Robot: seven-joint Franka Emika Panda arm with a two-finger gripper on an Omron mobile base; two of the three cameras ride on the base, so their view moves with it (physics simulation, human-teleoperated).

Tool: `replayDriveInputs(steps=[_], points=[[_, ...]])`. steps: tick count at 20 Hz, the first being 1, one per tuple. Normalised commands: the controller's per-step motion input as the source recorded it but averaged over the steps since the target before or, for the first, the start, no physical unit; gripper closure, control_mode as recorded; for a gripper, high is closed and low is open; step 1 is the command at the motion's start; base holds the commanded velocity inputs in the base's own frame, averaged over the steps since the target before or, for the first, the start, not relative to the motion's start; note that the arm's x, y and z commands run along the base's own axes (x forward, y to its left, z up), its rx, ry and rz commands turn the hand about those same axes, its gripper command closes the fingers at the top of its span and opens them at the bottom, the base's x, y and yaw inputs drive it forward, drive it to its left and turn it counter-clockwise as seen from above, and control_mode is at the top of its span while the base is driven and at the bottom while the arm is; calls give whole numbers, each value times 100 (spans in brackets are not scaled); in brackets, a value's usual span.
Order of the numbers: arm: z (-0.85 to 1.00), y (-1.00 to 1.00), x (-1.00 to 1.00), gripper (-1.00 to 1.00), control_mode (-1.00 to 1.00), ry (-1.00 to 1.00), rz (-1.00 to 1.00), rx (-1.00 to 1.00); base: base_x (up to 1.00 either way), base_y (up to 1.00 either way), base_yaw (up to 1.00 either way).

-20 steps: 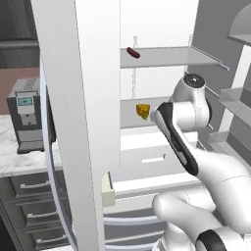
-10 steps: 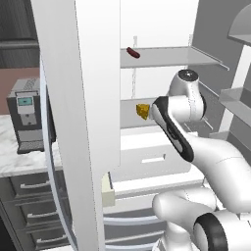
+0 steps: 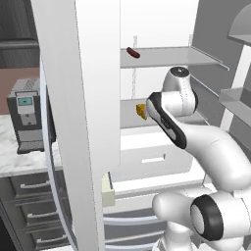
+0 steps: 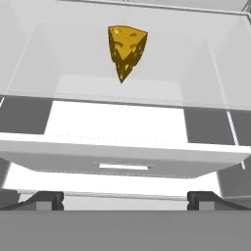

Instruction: Retrieve the sausage and cheese from the fridge and place them on the cutting board on the counter.

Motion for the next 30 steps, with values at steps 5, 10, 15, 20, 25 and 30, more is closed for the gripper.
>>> replayDriveInputs(steps=[5, 10, 15, 20, 25, 30], points=[[-17, 16, 24, -100, -100, 8, 0, 0, 0, 0, 0], [-10, 4, 40, -100, -100, 2, 0, 0, 0, 0, 0], [-13, 0, 54, -100, -100, 0, -2, 0, 0, 0, 0], [-25, 0, 46, -100, -100, 0, -4, 0, 0, 0, 0], [-13, 0, 31, -100, -100, 0, -3, 0, 0, 0, 0], [-10, 0, 36, -100, -100, 1, -3, 0, 0, 0, 0]])
